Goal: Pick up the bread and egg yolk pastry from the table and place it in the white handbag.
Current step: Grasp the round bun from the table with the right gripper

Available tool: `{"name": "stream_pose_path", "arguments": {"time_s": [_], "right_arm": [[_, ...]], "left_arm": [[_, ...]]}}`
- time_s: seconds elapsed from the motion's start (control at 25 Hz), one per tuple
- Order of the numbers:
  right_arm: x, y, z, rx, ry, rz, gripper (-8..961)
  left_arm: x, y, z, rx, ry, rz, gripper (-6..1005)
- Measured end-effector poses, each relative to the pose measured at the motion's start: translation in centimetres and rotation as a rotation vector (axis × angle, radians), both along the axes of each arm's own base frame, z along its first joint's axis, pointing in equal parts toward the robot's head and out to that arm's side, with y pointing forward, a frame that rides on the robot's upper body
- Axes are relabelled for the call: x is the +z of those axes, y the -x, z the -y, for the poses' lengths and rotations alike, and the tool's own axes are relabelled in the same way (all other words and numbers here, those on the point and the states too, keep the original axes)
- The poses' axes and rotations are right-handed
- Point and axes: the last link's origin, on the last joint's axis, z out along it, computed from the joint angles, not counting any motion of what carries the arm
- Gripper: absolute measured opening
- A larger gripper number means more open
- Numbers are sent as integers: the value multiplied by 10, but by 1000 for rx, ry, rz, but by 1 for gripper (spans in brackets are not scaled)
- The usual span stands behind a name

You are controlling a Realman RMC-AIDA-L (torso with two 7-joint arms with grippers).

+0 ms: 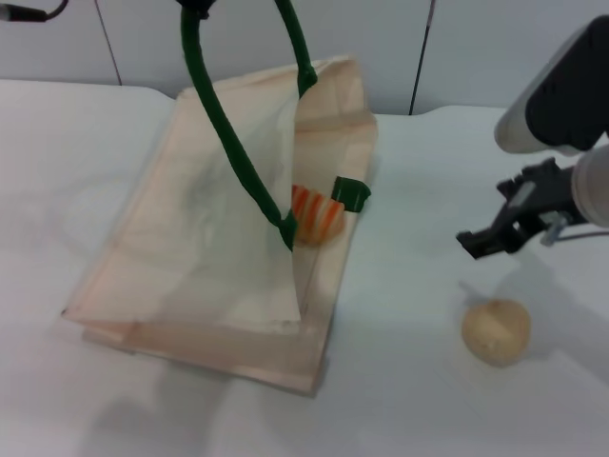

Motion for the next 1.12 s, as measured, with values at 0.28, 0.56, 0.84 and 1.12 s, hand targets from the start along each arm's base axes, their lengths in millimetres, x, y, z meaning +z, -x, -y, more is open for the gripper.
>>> {"name": "stream_pose_path", "arguments": {"time_s": [0.28, 0.56, 0.84, 1.12], "right_arm": [[2, -10, 12, -70, 61, 42, 852], [4, -17, 23, -137, 131, 89, 844], [4, -13, 33, -149, 180, 105, 837], [-6, -6, 36, -142, 238, 71, 829]], "left_arm": [[1, 2, 0, 8, -5, -3, 145], [1, 3, 0, 9, -8, -6, 145], [1, 4, 0, 11, -7, -8, 145], [0, 3, 0, 10, -5, -8, 145]]}}
